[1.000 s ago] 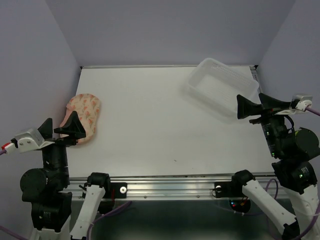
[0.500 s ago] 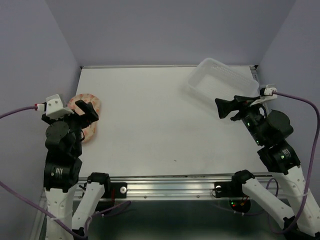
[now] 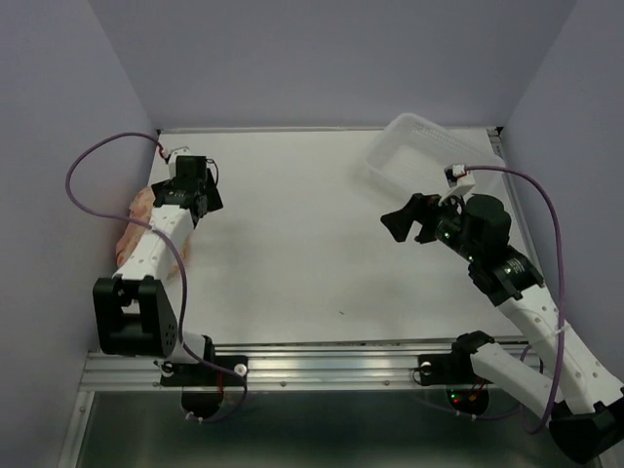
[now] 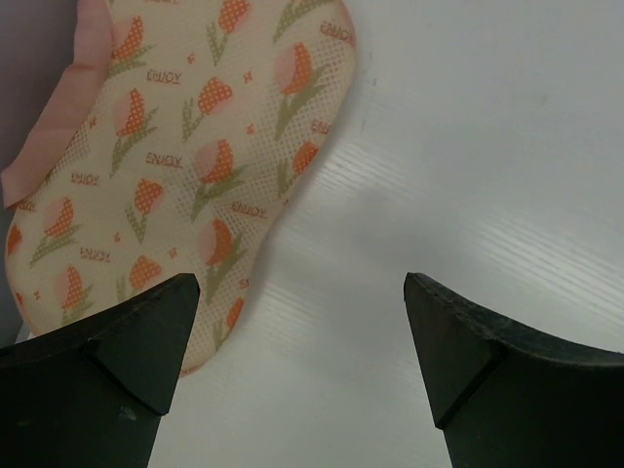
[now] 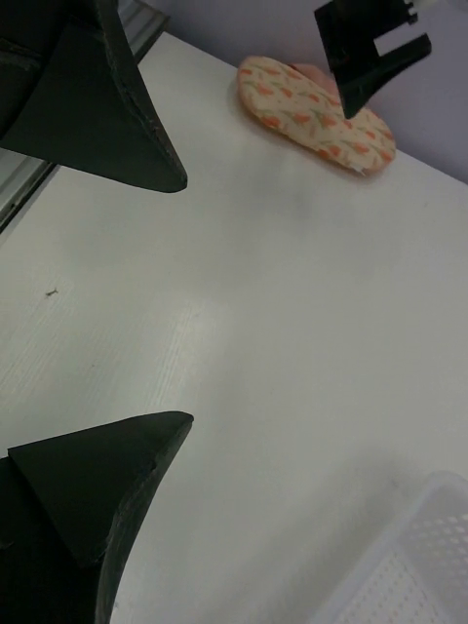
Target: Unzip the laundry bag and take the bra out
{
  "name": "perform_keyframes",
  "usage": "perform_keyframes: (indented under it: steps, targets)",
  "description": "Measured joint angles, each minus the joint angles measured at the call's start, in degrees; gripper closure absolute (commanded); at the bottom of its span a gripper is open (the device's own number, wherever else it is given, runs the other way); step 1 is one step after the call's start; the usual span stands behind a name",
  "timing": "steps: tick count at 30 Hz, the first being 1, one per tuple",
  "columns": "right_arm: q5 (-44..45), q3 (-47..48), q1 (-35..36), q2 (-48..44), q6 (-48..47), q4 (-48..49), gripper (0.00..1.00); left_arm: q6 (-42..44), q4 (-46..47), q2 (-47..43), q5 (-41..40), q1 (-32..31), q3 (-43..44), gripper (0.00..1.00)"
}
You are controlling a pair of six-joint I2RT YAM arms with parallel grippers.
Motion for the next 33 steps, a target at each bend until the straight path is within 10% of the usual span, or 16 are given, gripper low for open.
perform_keyframes:
  steps: [15,24,33]
  targets:
    - [-12.5,-4.7,0.0,5.1,3.1,0.9,0.00,1.3,4.0,35.6,-8.2,7.2,15.9,0.18]
    - [-13.8,-7.5,0.0,3.5,3.7,1.8,0.00,4.9,7.1,39.3,-5.3,6.1,18.1,0.69]
    - [-13.7,-7.5,0.0,3.4,3.7,1.9,0.00,7.8,10.9,40.0,-0.8,-3.8,18.4,0.92]
